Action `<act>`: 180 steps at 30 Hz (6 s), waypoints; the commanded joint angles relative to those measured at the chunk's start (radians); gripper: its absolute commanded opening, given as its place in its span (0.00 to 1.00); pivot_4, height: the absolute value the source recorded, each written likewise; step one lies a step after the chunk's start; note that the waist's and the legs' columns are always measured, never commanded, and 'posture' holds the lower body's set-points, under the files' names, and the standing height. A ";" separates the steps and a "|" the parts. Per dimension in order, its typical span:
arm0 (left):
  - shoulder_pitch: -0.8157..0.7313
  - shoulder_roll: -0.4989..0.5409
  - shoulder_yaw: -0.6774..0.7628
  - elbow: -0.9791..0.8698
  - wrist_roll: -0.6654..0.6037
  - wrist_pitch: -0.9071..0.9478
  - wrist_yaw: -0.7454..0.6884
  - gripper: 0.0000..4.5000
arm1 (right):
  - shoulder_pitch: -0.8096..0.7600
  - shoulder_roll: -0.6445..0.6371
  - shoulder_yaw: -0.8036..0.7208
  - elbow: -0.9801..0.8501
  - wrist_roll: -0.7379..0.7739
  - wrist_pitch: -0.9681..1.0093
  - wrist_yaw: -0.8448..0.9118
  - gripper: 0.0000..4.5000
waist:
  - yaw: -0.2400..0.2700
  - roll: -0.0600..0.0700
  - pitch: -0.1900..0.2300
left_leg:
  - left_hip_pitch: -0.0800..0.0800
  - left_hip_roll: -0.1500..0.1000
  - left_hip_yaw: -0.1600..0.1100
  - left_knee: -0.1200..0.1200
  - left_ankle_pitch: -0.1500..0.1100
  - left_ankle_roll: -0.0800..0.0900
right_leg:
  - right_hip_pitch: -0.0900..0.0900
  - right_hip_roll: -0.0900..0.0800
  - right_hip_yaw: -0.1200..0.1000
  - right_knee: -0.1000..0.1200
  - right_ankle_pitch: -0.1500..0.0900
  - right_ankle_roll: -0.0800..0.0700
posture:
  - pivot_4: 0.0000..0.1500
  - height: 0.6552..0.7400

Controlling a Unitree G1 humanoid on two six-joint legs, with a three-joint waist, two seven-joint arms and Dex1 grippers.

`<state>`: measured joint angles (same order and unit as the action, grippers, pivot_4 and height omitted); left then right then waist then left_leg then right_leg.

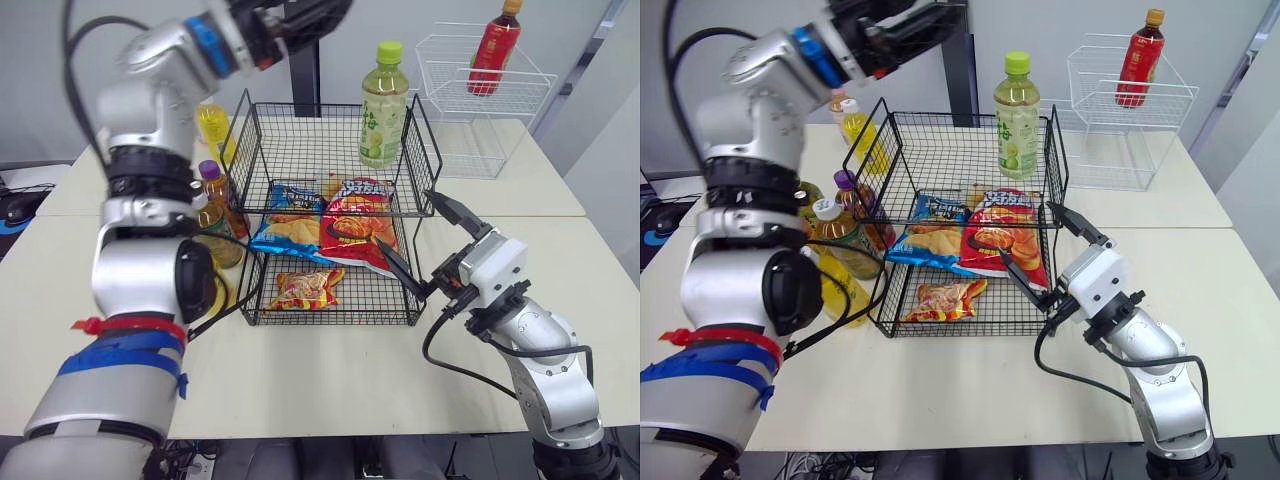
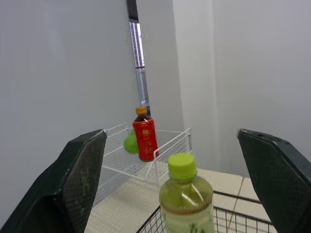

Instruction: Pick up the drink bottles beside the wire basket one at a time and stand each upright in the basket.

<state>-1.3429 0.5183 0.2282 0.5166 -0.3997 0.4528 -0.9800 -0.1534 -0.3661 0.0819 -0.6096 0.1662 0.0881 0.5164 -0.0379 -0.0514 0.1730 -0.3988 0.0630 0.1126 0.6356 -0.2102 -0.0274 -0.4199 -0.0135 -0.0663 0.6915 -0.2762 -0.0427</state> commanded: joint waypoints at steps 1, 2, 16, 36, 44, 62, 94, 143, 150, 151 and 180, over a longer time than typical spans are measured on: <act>0.090 0.084 0.079 -0.274 -0.083 0.151 0.087 0.99 | -0.036 -0.022 0.007 0.003 0.094 -0.032 0.090 1.00 | 0.002 0.000 0.000 | 0.000 0.000 0.000 0.001 0.000 0.000 | 0.000 0.000 0.000 0.001 0.000 0.000 | 1.00 1.00; 0.132 0.107 0.102 -0.333 -0.099 0.189 0.114 0.99 | -0.047 -0.027 0.007 0.011 0.117 -0.032 0.114 1.00 | 0.002 0.000 0.000 | 0.000 0.000 0.000 0.003 0.000 0.000 | 0.000 0.000 0.000 0.002 0.000 0.000 | 1.00 1.00; 0.894 0.307 0.752 -0.967 -0.391 0.619 0.348 0.99 | -0.226 -0.079 0.093 0.221 0.342 0.035 0.473 1.00 | 0.009 -0.002 -0.001 | 0.010 0.001 -0.004 0.008 -0.003 0.005 | 0.011 -0.001 -0.002 0.006 0.000 -0.001 | 1.00 1.00; 1.899 -0.140 1.066 -1.206 -0.631 0.378 0.342 0.99 | -0.284 -0.019 0.097 0.369 0.339 -0.003 0.579 1.00 | 0.007 0.001 -0.003 | 0.012 0.000 0.000 -0.001 -0.010 0.010 | 0.014 -0.003 0.000 -0.010 0.000 -0.001 | 1.00 1.00; 1.758 0.044 0.911 -1.132 -0.594 0.280 0.450 0.99 | -0.273 -0.011 0.097 0.353 0.326 -0.007 0.553 1.00 | 0.031 -0.002 -0.005 | 0.011 0.000 -0.001 -0.006 -0.010 0.009 | 0.013 -0.002 -0.003 -0.011 -0.003 -0.003 | 1.00 1.00; 1.137 0.215 0.329 -0.676 -0.197 0.028 0.511 0.99 | -0.213 -0.031 0.089 0.282 0.289 -0.008 0.481 1.00 | 0.037 -0.002 -0.005 | 0.009 0.000 0.000 -0.006 -0.010 0.009 | 0.012 -0.003 -0.003 -0.012 -0.002 -0.001 | 1.00 1.00; 0.864 0.149 0.135 -0.371 -0.003 -0.082 0.507 0.99 | -0.163 -0.038 0.086 0.255 0.275 -0.031 0.466 1.00 | 0.036 -0.003 -0.005 | 0.008 0.000 0.000 -0.006 -0.010 0.009 | 0.011 -0.003 -0.004 -0.011 -0.002 -0.001 | 1.00 1.00; 0.186 0.588 0.117 -0.416 -0.456 0.379 0.142 0.30 | -0.179 0.021 0.032 0.108 0.220 -0.051 0.237 1.00 | 0.044 -0.010 -0.001 | 0.000 -0.001 -0.003 -0.004 -0.008 0.007 | 0.006 -0.003 -0.006 -0.011 -0.002 -0.001 | 1.00 1.00; -0.097 0.354 -0.112 -0.171 -0.263 0.216 0.022 0.30 | -0.161 0.031 0.026 0.059 0.163 -0.022 0.124 1.00 | 0.038 -0.010 -0.001 | -0.001 -0.001 -0.004 -0.002 -0.006 0.003 | 0.006 -0.002 -0.007 -0.010 -0.002 -0.001 | 1.00 1.00; -0.116 0.318 -0.135 -0.129 -0.227 0.178 0.014 0.30 | -0.159 0.032 0.025 0.054 0.157 -0.016 0.111 1.00 | 0.037 -0.010 -0.001 | 0.000 -0.001 -0.003 -0.002 -0.006 0.003 | 0.006 -0.002 -0.007 -0.010 -0.002 -0.001 | 1.00 1.00; -0.304 -0.166 -0.150 0.654 0.153 -0.358 0.003 0.51 | -0.050 0.054 0.017 -0.051 0.002 0.038 -0.101 1.00 | 0.031 -0.009 0.000 | -0.004 -0.001 -0.001 -0.001 -0.005 0.002 | 0.000 -0.001 -0.003 -0.008 -0.002 -0.001 | 1.00 1.00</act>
<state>-1.6019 0.3494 0.0570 1.1819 -0.2494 0.1176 -0.9733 -0.2093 -0.3063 0.1333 -0.6226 0.1582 0.1603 0.4141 -0.0074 -0.0600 0.1731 -0.4032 0.0621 0.1117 0.6347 -0.2152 -0.0255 -0.4199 -0.0145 -0.0698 0.6830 -0.2779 -0.0433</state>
